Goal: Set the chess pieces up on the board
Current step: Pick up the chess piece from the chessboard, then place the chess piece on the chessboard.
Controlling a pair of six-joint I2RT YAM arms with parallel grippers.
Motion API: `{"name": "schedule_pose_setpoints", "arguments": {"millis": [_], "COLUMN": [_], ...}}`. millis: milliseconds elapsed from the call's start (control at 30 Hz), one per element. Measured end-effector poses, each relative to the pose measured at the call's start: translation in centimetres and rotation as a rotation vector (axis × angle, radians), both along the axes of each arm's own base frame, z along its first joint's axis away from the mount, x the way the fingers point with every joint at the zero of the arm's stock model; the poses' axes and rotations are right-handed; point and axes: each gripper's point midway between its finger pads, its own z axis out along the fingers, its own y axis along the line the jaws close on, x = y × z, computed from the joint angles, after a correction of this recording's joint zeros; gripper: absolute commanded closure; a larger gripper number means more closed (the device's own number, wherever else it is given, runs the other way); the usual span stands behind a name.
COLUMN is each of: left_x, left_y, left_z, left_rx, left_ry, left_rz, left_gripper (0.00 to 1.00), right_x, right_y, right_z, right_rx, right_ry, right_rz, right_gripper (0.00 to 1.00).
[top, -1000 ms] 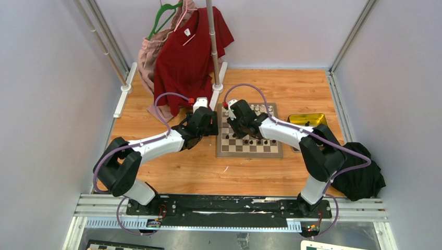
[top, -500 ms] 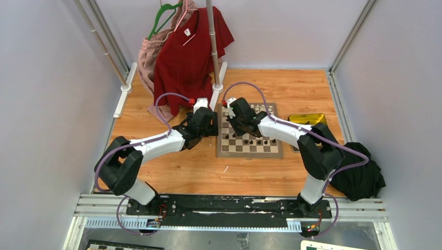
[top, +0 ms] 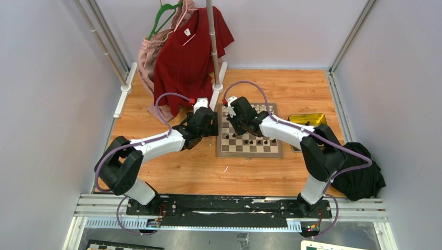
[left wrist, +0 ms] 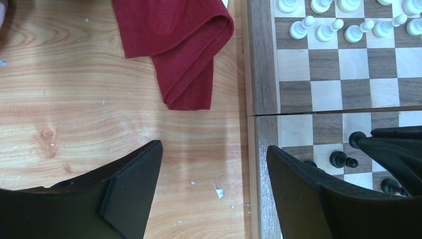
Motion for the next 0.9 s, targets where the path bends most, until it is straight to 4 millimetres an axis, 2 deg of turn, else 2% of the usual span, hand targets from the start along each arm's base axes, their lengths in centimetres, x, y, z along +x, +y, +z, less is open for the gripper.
{"name": "schedule_pose_setpoints", "arguments": {"millis": [167, 267, 567, 900], "left_x": [0.0, 0.0, 0.0, -0.1], "left_y": [0.0, 0.0, -0.1, -0.1], "left_z": [0.0, 0.0, -0.1, -0.6], "left_rx": [0.0, -0.001, -0.002, 0.002], "left_ry": [0.0, 0.001, 0.004, 0.015], "left_rz": [0.0, 0.0, -0.001, -0.003], "left_gripper": [0.18, 0.18, 0.19, 0.19], "right_x": [-0.3, -0.8, -3.0, -3.9], "right_y": [-0.3, -0.7, -2.4, -2.3], "right_z": [2.0, 2.4, 0.4, -0.2], "right_rx": [0.031, 0.038, 0.012, 0.013], "right_ry": [-0.035, -0.042, 0.005, 0.026], "right_rz": [-0.001, -0.001, -0.008, -0.006], "right_gripper": [0.98, 0.99, 0.99, 0.99]}}
